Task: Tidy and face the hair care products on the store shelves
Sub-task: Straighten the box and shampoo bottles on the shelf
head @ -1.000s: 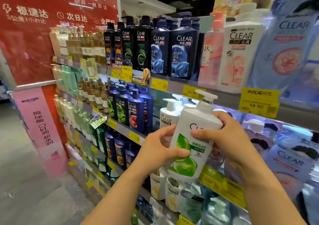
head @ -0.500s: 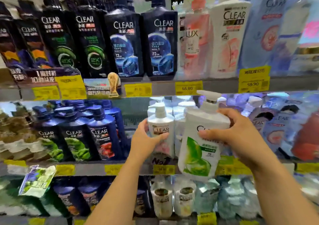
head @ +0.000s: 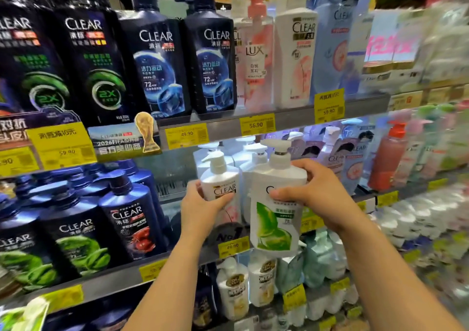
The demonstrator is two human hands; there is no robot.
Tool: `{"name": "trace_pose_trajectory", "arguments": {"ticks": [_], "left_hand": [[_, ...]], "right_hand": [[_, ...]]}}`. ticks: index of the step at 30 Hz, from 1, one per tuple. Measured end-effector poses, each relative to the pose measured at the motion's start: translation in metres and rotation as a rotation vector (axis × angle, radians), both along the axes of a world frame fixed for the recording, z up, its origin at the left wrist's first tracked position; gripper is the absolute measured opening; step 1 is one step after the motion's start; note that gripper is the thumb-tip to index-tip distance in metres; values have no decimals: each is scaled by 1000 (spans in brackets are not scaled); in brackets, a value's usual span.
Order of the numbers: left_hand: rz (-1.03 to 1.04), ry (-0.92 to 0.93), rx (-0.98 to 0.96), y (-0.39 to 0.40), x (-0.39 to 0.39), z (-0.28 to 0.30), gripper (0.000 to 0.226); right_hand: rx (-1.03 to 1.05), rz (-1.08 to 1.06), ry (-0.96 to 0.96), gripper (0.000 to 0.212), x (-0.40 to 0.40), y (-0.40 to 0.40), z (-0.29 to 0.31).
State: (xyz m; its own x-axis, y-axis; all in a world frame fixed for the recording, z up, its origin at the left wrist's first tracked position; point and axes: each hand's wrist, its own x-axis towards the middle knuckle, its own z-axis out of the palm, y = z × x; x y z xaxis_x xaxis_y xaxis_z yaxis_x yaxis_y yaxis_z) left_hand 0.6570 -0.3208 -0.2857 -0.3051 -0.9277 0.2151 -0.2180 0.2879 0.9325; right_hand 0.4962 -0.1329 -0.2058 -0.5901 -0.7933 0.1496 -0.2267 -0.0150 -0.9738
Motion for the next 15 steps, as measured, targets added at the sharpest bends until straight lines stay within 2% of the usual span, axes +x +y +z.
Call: {"name": "trace_pose_trajectory", "arguments": {"ticks": [9,15], "left_hand": [[162,38,-141,5,47,28,67],[253,24,-135,20,73,32,66]], "right_hand": [[23,143,131,58,17,-37,10],[34,244,266,63,27,-65,17]]}}
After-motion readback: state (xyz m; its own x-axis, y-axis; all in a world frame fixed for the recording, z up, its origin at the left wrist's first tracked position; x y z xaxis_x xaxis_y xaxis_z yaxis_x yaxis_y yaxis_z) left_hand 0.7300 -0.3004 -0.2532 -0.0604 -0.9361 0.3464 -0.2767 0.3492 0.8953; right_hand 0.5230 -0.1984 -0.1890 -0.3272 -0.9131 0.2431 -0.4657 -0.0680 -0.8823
